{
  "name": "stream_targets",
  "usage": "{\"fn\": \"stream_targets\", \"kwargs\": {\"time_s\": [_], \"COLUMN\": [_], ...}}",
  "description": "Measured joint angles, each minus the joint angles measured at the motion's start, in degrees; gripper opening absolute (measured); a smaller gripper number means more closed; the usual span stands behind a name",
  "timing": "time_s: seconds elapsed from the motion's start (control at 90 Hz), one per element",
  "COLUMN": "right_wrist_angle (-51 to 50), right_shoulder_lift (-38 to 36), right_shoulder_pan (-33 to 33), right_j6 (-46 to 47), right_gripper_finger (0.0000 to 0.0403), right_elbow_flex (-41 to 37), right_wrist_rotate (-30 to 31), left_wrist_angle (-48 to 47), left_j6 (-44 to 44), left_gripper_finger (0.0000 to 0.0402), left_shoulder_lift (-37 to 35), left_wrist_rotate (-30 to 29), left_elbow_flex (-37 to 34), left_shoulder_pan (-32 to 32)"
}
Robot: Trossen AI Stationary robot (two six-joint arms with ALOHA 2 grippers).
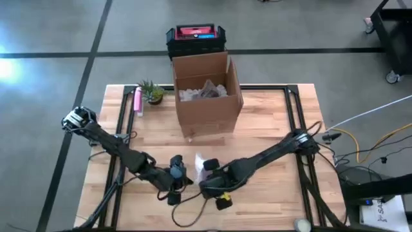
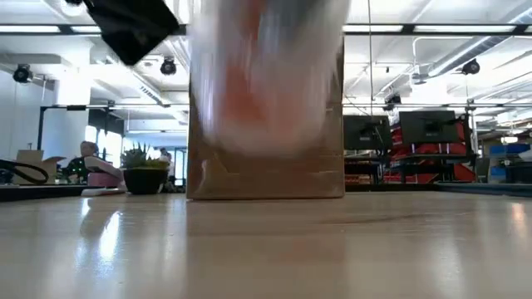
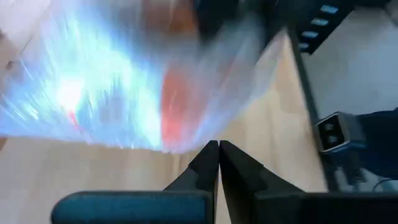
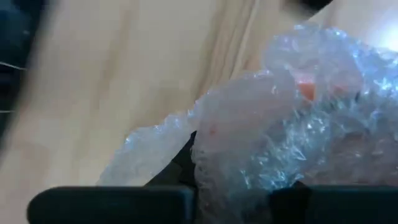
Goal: Wrap mug
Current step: Put the wrapped orange mug into the cardboard box
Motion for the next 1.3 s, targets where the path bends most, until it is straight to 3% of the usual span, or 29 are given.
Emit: {"fn": "stream_targets", "kwargs": {"time_s": [0.144,0.378,0.5,0.622,0.689,0.811,0.956,1.1,1.3], "right_wrist_angle": [0.1,4.2,11.8,18.7,19.8,20.1,21.4,20.7,18.0], "right_shoulder_lift": [-6.2,-18.5,-21.9,-23.9,-23.7,-20.9,-16.5,-11.3,-4.5], "right_shoulder_pan": [-0.4,-3.5,-8.8,-18.5,-25.4,-37.9,-48.3,-53.0,-53.7], "right_j6": [-2.4,-8.0,-10.7,-9.3,-6.2,1.8,10.4,14.7,15.6], "right_gripper_finger": [0.0024,0.0024,0.0024,0.0024,0.0024,0.0024,0.0024,0.0024,0.0024], "right_elbow_flex": [0.5,0.7,0.6,0.7,0.8,0.6,0.6,0.6,0.6], "right_wrist_rotate": [2.6,13.4,13.7,13.2,10.5,-0.4,-11.4,-15.8,-16.7], "left_wrist_angle": [-1.8,-2.0,-1.9,-2.0,-2.0,-2.0,-2.0,-2.0,-2.0], "left_j6": [0.0,0.7,1.3,1.9,2.7,2.6,1.2,1.1,2.7], "left_gripper_finger": [0.0,0.0,0.0,0.0,0.0,0.0,0.0,0.0,0.0], "left_shoulder_lift": [-2.3,-3.6,-2.8,-2.0,-1.7,-1.5,-1.5,-1.5,-1.5], "left_wrist_rotate": [-3.3,-7.7,-8.6,-8.9,-9.0,-9.0,-9.0,-9.0,-9.0], "left_elbow_flex": [0.0,-0.1,-0.1,-0.1,-0.1,-0.1,-0.4,-0.4,-0.4], "left_shoulder_pan": [-1.4,-2.9,-2.8,-2.7,-2.7,-2.7,-2.7,-2.7,-2.7]}}
